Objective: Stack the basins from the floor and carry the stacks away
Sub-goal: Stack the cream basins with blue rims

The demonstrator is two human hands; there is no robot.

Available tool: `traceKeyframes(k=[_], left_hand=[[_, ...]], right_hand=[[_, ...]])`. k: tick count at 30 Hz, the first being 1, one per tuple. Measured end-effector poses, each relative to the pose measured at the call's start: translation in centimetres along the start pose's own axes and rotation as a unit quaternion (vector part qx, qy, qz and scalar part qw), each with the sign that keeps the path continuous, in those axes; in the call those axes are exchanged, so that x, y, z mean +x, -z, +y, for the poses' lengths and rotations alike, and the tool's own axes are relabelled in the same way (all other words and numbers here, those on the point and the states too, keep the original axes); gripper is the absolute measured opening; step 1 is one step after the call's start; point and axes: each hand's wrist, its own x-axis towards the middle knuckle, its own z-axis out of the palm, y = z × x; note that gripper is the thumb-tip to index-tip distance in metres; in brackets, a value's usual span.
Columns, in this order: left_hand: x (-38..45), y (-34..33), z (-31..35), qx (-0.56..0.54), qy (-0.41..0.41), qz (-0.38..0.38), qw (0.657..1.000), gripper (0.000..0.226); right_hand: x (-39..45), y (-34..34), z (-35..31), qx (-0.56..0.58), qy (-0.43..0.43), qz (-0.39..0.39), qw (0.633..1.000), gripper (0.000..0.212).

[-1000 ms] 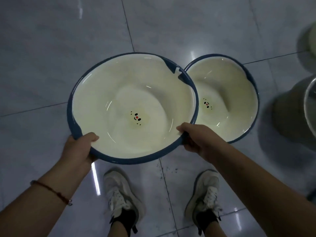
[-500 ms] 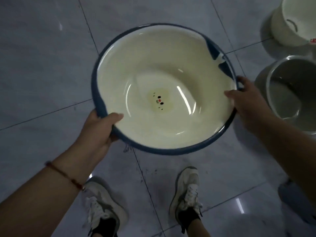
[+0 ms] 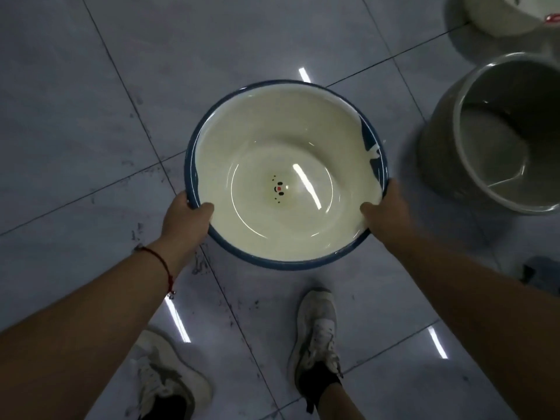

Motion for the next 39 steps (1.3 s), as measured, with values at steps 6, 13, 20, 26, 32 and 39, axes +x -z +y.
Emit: traceKeyframes(k=[6, 13, 20, 26, 32, 39], left_hand=[[-0.3, -0.8, -3.6, 0.183, -0.007, -0.014, 0.983, 0.038], [-0.1, -2.9, -5.7, 0.233, -0.039, 0.005, 0.972, 0.084], [0.6, 0.7, -2.2, 0.477, -0.073, -0.089, 0.871, 0.096], [-6.9, 3.4, 9.5, 0.571, -0.227, -0.077, 0.785, 0.089], [-25.1, 11.6, 27.6, 0.581, -0.428, -0.062, 0.689, 0.084], [-49.0, 21.2, 41.4, 0.517, -0.566, -0.095, 0.635, 0.083]], right_hand=[[-1.4, -1.9, 3.9, -0.113, -0.093, -0.088, 0.985, 0.084], [0.3, -4.5, 7.8, -0.167, -0.162, -0.096, 0.968, 0.099], [-0.6, 1.1, 5.1, -0.224, -0.048, -0.157, 0.961, 0.092], [-7.8, 10.5, -3.2, -0.295, 0.028, -0.074, 0.952, 0.084], [-25.1, 26.7, -17.0, -0.258, 0.024, 0.021, 0.966, 0.072], [-49.6, 38.7, -25.0, -0.141, 0.034, 0.157, 0.977, 0.064]])
